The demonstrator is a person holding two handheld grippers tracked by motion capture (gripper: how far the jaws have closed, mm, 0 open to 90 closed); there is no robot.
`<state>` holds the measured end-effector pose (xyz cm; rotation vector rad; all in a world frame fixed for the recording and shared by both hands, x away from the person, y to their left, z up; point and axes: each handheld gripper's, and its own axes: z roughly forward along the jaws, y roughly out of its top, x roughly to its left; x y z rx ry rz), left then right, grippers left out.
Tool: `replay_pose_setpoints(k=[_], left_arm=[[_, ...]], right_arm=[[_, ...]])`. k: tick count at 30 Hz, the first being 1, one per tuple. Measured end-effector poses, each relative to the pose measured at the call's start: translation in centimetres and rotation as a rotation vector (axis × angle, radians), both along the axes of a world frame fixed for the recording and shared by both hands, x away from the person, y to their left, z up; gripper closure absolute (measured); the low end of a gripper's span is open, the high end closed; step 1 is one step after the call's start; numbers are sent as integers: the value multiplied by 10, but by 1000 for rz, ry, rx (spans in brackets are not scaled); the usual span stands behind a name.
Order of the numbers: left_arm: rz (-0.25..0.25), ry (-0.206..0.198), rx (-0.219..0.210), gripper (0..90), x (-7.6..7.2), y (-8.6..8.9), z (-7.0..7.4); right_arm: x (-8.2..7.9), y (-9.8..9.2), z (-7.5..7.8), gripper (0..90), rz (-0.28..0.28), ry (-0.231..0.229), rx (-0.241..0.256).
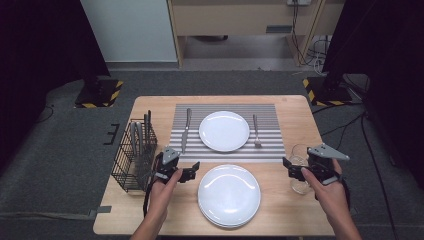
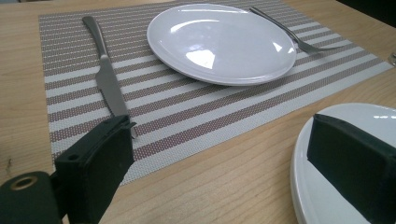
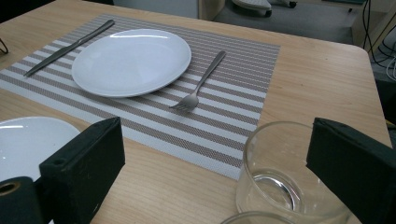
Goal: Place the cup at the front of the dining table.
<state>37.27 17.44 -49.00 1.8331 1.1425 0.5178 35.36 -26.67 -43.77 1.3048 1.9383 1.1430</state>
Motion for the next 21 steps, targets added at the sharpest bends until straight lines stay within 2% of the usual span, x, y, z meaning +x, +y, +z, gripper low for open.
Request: replay_pose_setpoints(k=[21], left_arm=[[-4,9,16,64,0,-3,-5]], right_arm=[[-28,-16,-7,47,-13,1,-8]])
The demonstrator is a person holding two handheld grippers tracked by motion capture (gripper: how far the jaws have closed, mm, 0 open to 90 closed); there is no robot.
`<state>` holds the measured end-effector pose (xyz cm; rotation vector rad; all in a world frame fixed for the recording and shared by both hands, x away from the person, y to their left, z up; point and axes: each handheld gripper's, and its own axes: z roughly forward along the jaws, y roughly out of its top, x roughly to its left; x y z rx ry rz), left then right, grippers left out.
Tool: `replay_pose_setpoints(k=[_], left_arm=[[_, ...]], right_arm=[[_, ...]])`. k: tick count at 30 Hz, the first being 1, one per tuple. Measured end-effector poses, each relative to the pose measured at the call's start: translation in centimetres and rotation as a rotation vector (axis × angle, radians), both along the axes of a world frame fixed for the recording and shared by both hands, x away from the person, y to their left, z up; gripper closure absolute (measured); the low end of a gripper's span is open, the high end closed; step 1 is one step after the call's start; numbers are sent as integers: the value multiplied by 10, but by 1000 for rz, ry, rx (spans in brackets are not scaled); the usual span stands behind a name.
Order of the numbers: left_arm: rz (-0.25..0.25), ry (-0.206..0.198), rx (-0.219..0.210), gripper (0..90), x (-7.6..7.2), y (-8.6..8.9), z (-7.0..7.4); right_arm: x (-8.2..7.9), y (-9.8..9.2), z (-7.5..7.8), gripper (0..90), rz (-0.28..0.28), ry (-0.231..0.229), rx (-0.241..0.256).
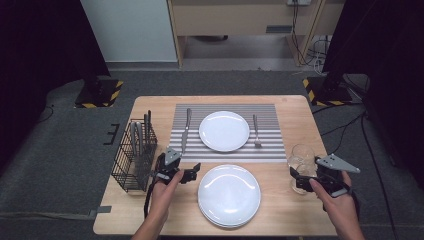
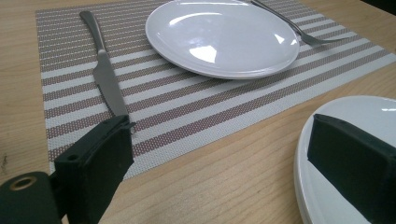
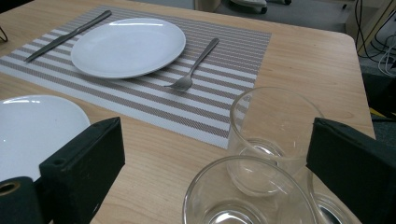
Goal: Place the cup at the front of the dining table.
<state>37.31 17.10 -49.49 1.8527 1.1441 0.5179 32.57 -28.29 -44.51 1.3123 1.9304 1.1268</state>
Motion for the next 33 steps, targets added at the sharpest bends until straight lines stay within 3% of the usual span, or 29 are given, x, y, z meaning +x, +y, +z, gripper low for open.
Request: replay_pose_setpoints(k=[33], left_arm=[[-5,5,-14,61,0,2,0]], right_arm=[[-22,-15,-22,40,-27,26,-19]])
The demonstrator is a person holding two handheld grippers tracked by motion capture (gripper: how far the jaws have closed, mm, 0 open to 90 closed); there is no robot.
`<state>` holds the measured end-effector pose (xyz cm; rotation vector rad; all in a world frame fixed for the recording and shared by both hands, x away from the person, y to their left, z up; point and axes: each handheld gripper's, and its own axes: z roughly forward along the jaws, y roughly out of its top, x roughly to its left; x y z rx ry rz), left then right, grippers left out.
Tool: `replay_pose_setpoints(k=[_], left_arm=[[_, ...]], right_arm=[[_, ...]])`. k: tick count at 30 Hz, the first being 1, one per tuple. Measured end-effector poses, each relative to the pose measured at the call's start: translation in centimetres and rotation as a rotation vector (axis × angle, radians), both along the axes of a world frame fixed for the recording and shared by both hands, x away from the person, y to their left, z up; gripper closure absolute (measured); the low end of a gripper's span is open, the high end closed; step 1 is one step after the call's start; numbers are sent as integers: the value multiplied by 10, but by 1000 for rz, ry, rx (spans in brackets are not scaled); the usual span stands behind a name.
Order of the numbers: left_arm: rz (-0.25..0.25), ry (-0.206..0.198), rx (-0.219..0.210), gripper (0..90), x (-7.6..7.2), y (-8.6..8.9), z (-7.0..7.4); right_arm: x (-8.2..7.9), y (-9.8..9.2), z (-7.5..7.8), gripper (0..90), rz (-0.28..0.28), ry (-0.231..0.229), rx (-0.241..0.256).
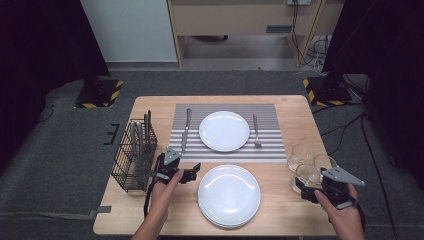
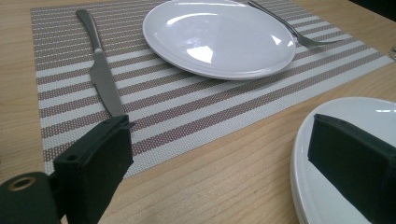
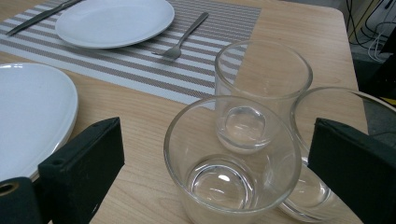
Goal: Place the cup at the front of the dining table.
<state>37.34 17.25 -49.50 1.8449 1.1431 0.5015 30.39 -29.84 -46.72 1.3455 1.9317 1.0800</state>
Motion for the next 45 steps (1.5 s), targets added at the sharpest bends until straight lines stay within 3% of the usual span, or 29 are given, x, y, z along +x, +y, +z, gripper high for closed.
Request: replay_pose_setpoints(k=[26,37,45], left_arm=[[-9,15,-15,61,1,0,-2],[-4,23,-28,61,1,0,-2],[-5,29,-36,62,1,1,-2]], right_arm=[[2,0,-14,42,-15,23,13],[2,12,-14,50,30,28,13],[10,14,-18,53,36,51,11]])
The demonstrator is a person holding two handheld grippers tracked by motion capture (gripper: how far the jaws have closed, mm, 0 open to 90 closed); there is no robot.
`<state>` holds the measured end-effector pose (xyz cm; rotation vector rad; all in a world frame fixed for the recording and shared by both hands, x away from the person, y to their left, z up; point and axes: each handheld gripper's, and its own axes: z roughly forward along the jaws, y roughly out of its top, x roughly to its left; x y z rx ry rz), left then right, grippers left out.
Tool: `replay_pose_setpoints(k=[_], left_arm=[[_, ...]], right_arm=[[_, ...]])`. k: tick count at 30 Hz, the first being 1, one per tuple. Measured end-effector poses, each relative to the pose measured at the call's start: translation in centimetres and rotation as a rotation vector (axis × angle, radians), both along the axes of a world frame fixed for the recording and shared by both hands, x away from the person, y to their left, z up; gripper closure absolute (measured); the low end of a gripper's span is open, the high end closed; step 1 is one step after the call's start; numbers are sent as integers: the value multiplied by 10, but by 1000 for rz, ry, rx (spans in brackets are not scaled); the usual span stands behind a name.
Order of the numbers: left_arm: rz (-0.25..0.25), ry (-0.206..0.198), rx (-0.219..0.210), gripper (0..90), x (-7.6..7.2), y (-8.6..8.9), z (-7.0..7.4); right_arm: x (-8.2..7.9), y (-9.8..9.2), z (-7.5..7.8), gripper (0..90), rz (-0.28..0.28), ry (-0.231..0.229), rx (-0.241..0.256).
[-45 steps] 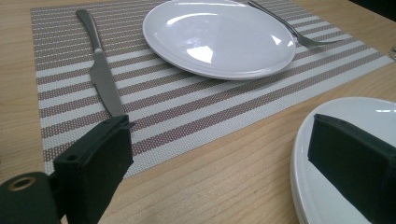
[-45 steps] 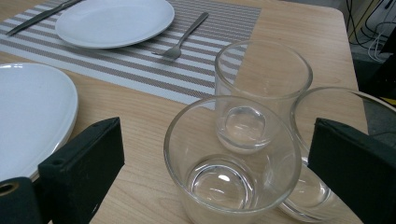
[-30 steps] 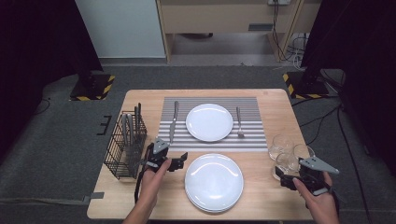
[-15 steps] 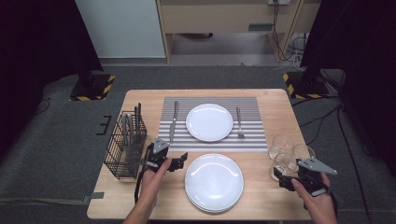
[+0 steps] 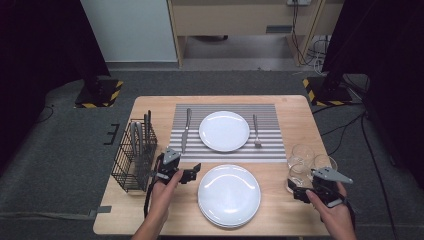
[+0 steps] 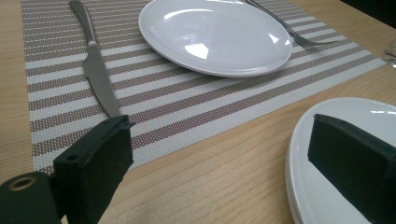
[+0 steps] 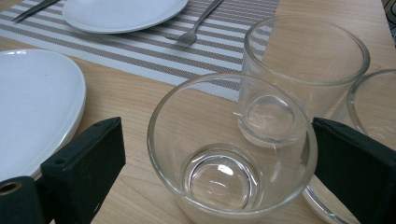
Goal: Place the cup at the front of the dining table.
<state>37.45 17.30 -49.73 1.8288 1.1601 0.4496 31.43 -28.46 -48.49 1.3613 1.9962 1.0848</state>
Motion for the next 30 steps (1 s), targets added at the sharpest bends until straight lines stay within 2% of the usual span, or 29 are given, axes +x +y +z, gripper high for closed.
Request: replay_pose_setpoints(k=[8,15,20,30], left_arm=[[5,2,-11,62,0,2,1],[0,4,-10,62,0,1,0],[1,8,-12,61,0,1,0],[-2,15,-12,62,0,1,-2]], right_arm=[[3,5,-3,54,-5,3,5],[0,14,-1,55,39,12,6],[6,11,-5,46,9,22,1],[12,14,-10,47,-2,47,-9]])
